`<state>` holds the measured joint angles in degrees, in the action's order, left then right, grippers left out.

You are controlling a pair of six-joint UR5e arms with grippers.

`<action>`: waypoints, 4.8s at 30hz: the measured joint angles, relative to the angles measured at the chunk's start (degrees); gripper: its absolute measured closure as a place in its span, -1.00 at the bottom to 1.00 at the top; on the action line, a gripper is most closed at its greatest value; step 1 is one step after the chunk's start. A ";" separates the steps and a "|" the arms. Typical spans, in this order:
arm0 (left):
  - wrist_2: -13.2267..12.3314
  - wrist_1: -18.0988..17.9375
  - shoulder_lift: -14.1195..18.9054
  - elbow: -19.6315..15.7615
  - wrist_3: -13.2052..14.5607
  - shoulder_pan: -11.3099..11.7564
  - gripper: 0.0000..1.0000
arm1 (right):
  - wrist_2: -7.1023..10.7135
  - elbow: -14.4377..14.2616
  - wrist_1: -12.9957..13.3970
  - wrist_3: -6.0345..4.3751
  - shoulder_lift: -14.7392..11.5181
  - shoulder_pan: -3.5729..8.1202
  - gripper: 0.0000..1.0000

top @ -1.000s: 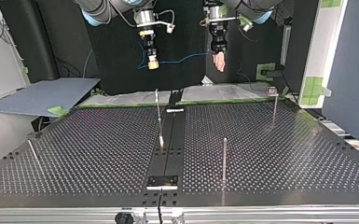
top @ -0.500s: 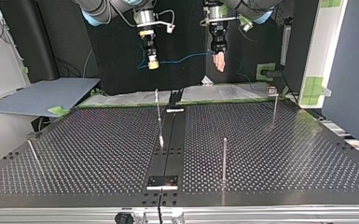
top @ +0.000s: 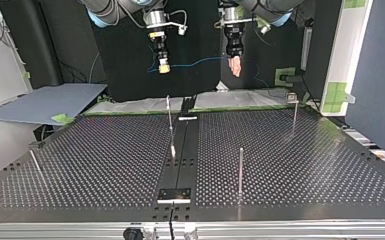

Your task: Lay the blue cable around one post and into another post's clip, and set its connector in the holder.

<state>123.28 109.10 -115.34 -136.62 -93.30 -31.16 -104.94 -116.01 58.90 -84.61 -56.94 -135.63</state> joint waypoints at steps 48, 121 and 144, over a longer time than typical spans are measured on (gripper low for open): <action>-0.52 -0.24 -1.30 -0.43 -0.53 0.53 -1.00 | -0.13 -0.37 -4.52 -0.16 0.33 -0.05 0.97; -10.76 28.14 30.49 8.24 -13.28 8.18 -1.00 | 1.36 15.65 -33.02 -8.40 -25.56 -0.81 0.97; -9.66 40.08 35.68 20.16 -13.53 8.69 -1.00 | 2.03 25.49 -42.56 -8.51 -25.69 -0.17 0.97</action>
<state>113.63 149.18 -79.66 -116.47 -106.84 -22.48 -102.91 -90.52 16.34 -93.12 -82.63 -135.80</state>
